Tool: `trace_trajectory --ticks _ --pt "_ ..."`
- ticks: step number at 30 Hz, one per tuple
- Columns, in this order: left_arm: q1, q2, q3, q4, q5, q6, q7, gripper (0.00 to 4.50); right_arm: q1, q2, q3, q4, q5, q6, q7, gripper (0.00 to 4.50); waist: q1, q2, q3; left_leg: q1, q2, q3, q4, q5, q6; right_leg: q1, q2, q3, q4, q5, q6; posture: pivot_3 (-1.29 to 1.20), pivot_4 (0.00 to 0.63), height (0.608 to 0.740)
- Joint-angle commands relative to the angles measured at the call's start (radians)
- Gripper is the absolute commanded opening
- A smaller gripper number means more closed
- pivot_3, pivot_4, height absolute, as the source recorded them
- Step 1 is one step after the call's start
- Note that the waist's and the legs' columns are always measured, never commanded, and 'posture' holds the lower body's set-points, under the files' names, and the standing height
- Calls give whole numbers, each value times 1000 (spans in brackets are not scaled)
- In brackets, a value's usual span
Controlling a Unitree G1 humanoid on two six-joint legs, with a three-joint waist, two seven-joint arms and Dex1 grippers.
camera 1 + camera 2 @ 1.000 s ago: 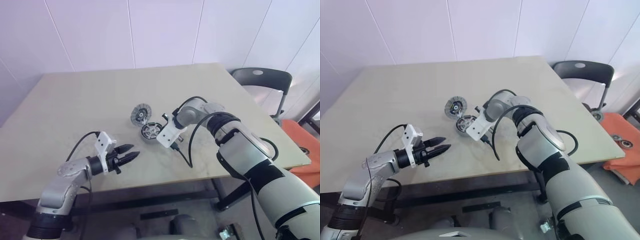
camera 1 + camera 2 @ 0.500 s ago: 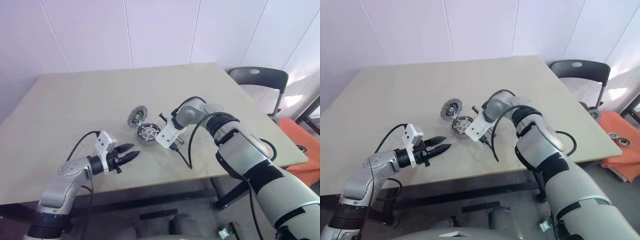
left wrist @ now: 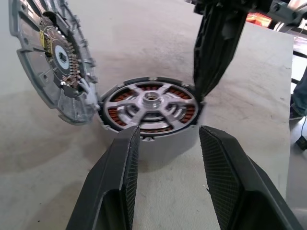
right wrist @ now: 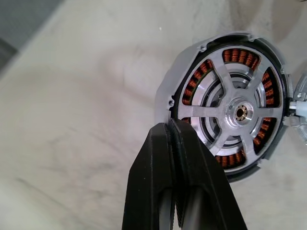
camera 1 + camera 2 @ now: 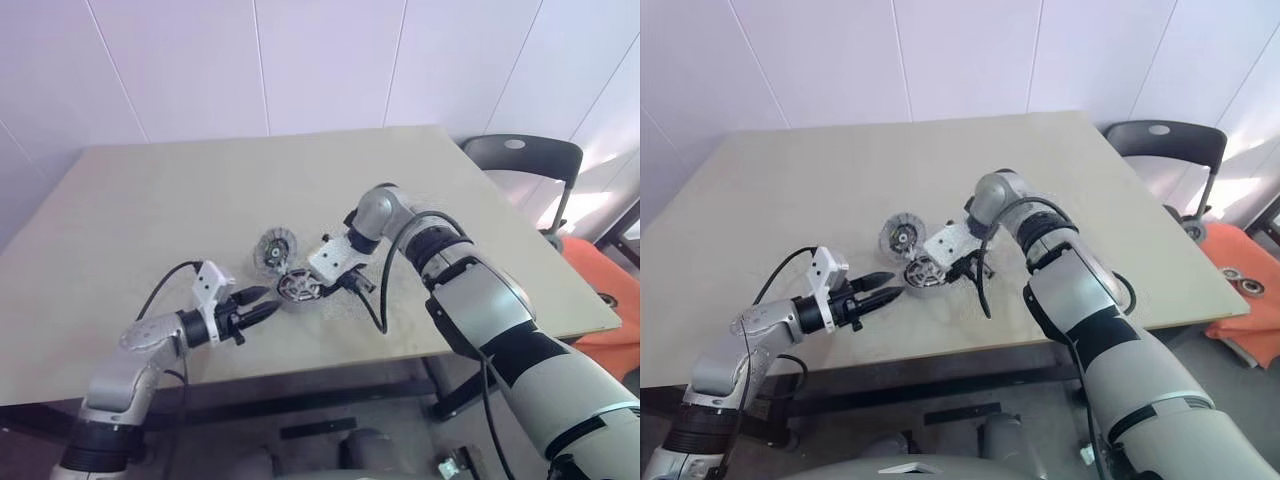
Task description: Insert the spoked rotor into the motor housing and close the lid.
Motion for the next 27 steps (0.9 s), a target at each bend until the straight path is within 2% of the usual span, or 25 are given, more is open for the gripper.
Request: trace_trajectory --ticks 1,8,16,20,27 --pt "-34 -5 -6 -3 7 -28 -8 2119 -23 -5 -17 -53 19 96 16 29 0 0 0 0 0 0 0 0 0 0 0 0 0 0 0 0 0 740" --pt "-41 -16 -9 4 16 -29 -13 2119 22 23 -15 -82 26 216 -15 29 -1 0 0 0 -1 0 0 0 0 0 0 0 0 0 0 0 0 740" --pt "-3 -4 8 -36 7 -17 -4 2119 29 115 -39 -81 44 405 -121 29 -13 -2 -1 5 0 0 1 0 0 2 3 2 2 1 -1 0 0 740" --pt "24 1 20 -57 2 -13 2 2119 19 125 -42 -92 40 396 -148 29 -22 -1 -1 9 -1 -6 1 0 0 3 7 4 3 3 -5 0 0 740" --pt "29 -3 18 -61 3 -13 8 2119 -4 129 -70 -97 79 409 -125 29 -6 -1 -1 0 -5 -20 2 0 0 0 7 1 1 3 -5 0 0 740"
